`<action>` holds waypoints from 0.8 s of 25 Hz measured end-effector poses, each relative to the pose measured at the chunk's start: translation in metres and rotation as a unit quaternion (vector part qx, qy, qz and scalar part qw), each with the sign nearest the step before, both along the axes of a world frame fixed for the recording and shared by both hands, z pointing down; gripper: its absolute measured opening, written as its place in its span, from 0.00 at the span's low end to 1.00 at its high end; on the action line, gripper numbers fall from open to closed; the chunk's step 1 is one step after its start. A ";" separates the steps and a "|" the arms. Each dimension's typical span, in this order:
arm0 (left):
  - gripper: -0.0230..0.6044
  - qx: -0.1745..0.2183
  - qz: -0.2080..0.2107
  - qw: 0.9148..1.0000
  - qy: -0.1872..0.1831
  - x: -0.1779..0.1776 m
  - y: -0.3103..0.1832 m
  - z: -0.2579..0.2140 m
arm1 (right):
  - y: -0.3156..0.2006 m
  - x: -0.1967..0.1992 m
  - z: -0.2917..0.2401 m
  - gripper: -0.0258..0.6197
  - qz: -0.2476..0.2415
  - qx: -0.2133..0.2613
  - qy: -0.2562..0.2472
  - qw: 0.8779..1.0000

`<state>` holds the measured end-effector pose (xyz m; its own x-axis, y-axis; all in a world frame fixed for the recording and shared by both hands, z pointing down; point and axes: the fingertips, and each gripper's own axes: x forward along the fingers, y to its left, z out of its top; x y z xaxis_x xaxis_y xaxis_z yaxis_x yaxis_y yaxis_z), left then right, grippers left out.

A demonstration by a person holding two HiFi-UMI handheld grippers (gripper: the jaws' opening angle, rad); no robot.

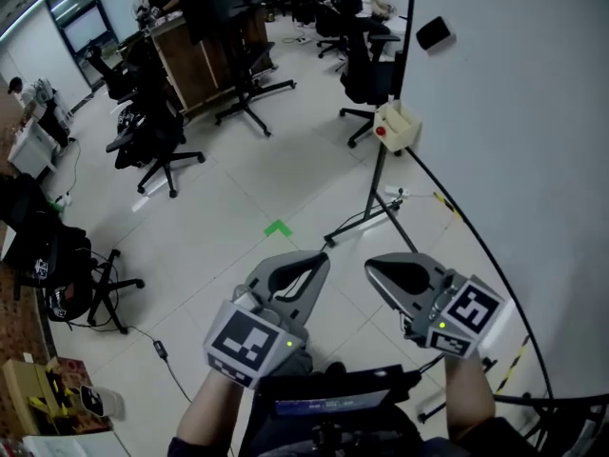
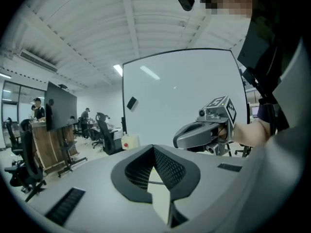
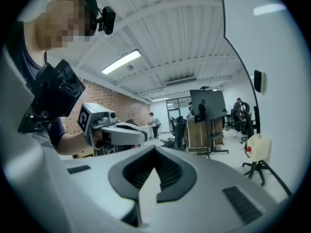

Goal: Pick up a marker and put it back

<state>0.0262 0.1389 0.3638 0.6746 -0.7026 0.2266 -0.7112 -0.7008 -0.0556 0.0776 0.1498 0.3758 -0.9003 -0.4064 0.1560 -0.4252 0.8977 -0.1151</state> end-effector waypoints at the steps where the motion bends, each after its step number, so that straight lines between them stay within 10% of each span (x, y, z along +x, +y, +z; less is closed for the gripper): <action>1: 0.04 -0.003 -0.013 1.000 0.000 -0.006 0.003 0.000 | 0.002 -0.004 0.000 0.06 -0.009 -0.002 -0.003 1.000; 8: 0.04 -0.020 -0.080 0.997 0.004 -0.044 0.024 0.007 | 0.023 -0.044 0.008 0.06 -0.075 -0.014 -0.005 0.997; 20: 0.04 -0.015 -0.067 0.998 0.005 -0.097 0.047 0.004 | 0.049 -0.099 0.013 0.06 -0.072 -0.031 0.000 0.997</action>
<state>-0.0711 0.1860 0.3674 0.5775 -0.7795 0.2424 -0.7989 -0.6008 -0.0285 -0.0215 0.1993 0.3892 -0.9488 -0.2622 0.1760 -0.2920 0.9407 -0.1726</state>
